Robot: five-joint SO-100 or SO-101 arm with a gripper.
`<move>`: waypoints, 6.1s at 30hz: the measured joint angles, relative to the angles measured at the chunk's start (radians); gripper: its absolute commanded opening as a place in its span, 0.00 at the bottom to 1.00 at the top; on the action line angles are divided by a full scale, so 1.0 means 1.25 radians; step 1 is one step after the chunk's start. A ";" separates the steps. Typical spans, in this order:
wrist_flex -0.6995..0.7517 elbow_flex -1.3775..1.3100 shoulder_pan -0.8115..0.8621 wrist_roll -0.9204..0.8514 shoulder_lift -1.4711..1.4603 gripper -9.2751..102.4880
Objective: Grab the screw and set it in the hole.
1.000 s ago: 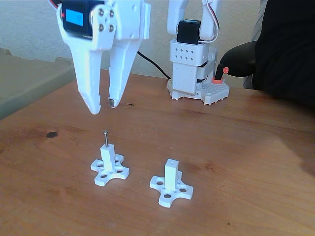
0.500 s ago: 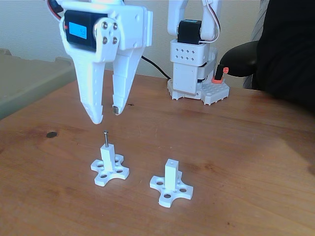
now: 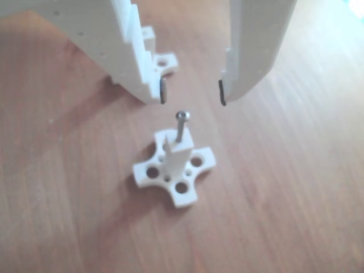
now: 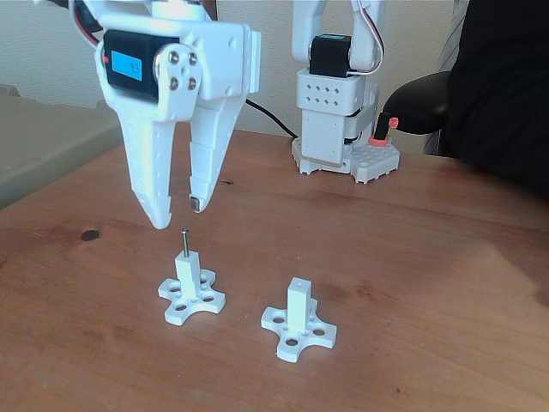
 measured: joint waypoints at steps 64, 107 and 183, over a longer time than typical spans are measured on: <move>-0.015 -0.027 0.005 0.000 -0.086 0.16; -0.015 -0.027 0.000 0.000 -0.086 0.14; 0.012 -0.153 -0.020 -0.033 -0.110 0.04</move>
